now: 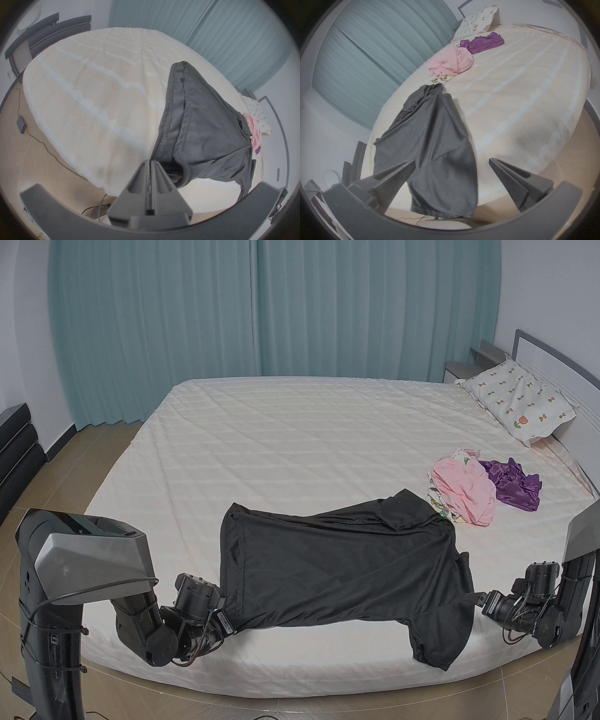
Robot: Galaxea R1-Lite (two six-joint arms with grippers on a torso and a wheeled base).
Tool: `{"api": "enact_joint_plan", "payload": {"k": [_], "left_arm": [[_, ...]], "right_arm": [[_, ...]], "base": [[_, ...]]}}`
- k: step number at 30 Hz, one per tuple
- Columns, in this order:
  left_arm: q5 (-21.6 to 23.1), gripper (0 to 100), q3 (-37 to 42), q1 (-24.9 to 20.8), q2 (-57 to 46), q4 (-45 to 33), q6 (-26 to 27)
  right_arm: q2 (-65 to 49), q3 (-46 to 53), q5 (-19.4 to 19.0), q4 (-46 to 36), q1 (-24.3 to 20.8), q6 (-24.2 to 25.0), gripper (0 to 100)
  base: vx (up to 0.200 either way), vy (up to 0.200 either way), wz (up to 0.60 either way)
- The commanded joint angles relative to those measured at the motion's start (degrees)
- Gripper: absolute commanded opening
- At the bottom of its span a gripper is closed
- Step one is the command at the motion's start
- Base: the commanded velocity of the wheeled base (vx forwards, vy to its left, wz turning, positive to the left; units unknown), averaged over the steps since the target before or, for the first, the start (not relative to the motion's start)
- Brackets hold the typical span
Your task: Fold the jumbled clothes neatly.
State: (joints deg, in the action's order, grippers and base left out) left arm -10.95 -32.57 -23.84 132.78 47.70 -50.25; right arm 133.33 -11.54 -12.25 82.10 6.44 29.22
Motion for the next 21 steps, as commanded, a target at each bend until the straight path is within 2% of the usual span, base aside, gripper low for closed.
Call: {"api": "enact_joint_plan", "payload": {"k": [1, 7, 21], "left_arm": [[0.0, 0, 4.0, 3.4, -2.4, 1.7, 0.1], [0.4, 0, 6.1, 5.2, -3.4, 2.8, 1.4], [1.3, 0, 7.9, 5.7, -2.9, 4.2, 3.0]], "right_arm": [[7.5, 1.1, 1.5, 4.4, -1.0, -1.8, 100], [8.4, 1.4, 1.5, 5.3, -1.6, -1.8, 100], [9.2, -1.0, 0.4, 7.4, -3.0, -0.1, 100]], "base": [[0.0, 0.0, 0.0], [0.0, 0.0, 0.0], [0.0, 0.0, 0.0]]}}
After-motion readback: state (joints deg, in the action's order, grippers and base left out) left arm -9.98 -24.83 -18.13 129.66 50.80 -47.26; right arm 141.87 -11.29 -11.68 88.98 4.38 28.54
